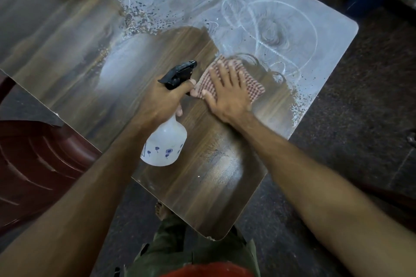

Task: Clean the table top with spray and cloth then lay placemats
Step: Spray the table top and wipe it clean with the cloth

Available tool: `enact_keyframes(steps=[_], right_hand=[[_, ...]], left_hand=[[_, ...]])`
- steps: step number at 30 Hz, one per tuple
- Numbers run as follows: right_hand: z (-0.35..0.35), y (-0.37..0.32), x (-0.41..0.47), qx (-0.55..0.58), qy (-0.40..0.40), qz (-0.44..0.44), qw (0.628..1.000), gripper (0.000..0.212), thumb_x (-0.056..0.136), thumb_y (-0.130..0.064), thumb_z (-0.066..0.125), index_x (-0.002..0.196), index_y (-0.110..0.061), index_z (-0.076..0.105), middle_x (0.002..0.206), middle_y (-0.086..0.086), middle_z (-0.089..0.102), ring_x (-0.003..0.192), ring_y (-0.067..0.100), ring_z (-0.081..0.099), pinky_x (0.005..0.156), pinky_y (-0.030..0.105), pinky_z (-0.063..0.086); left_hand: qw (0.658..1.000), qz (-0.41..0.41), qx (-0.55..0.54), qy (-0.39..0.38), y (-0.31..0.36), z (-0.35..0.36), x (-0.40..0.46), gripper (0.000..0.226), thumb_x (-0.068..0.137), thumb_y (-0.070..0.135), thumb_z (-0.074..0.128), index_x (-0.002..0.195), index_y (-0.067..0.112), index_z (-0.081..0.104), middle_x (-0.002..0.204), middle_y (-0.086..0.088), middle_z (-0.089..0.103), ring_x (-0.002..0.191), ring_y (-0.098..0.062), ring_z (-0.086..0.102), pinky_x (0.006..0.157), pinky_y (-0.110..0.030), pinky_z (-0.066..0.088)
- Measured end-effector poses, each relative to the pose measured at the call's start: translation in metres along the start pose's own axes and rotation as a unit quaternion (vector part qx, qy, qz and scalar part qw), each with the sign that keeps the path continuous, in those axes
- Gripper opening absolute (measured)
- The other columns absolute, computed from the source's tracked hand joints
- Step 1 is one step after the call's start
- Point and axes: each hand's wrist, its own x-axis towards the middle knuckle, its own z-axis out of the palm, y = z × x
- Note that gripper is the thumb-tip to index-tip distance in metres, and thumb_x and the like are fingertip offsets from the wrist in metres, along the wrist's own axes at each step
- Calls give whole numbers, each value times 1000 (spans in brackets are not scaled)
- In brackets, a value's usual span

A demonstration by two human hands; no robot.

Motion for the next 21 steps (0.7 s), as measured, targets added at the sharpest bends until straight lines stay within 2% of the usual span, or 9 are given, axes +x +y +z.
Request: enact_keyframes(steps=[3, 5, 7, 10, 14, 16, 18, 21], right_hand=[[12, -6, -55, 20, 4, -48, 999, 70, 100, -60, 21, 159, -24, 15, 167, 5, 8, 154, 26, 2, 124, 48, 1], [16, 11, -89, 25, -5, -47, 999, 68, 100, -61, 22, 159, -27, 16, 166, 3, 9, 154, 23, 1, 124, 46, -2], [15, 44, -102, 6, -16, -3, 1000, 68, 99, -64, 16, 158, -30, 8, 167, 3, 1, 153, 23, -4, 122, 47, -7], [6, 89, -85, 2, 4, 91, 996, 71, 98, -64, 13, 159, -29, 5, 167, 5, -2, 153, 25, -4, 120, 50, -8], [0, 86, -49, 10, 25, 152, 988, 74, 98, -63, 14, 159, -22, 6, 166, 10, -1, 153, 30, -5, 122, 52, -4], [2, 62, -48, 20, 15, 145, 989, 74, 99, -64, 15, 159, -22, 4, 166, 11, -3, 152, 31, -7, 122, 53, -7], [11, 37, -67, 15, 9, 101, 995, 74, 99, -64, 15, 159, -25, 2, 166, 10, -4, 152, 30, -8, 122, 53, -6], [26, 23, -111, 23, 37, 52, 998, 71, 99, -62, 22, 159, -26, 12, 167, 5, 6, 154, 26, -1, 124, 49, 1]], left_hand=[[1000, 2, -8, -4, 2, 3, -2, 23, 96, 26, 61, 113, 10, 66, 92, -8, 76, 38, -16, 48, 56, -31, 44], [1000, 0, -17, -4, 3, 4, -4, 21, 97, 22, 60, 114, 10, 66, 93, -7, 76, 37, -15, 47, 52, -28, 44], [1000, 0, -23, -11, 2, 5, -5, 21, 97, 21, 60, 114, 9, 66, 93, -8, 75, 37, -14, 47, 50, -26, 44], [1000, 0, -14, -16, -1, 5, -8, 20, 95, 28, 63, 105, 12, 70, 91, -8, 76, 39, -17, 49, 51, -26, 44], [1000, 5, -8, -25, 0, 8, -10, 17, 95, 27, 62, 101, 13, 70, 92, -3, 76, 41, -20, 49, 52, -25, 43], [999, 10, -4, -34, 3, 12, -10, 15, 96, 26, 61, 102, 14, 69, 92, -2, 76, 41, -21, 49, 51, -26, 43], [999, 18, -4, -45, 6, 16, -11, 15, 96, 26, 61, 102, 15, 69, 92, -3, 76, 41, -22, 49, 52, -26, 43], [998, 16, 1, -53, 10, 20, -7, 15, 94, 28, 63, 99, 17, 70, 91, -3, 76, 42, -21, 50, 54, -30, 43]])
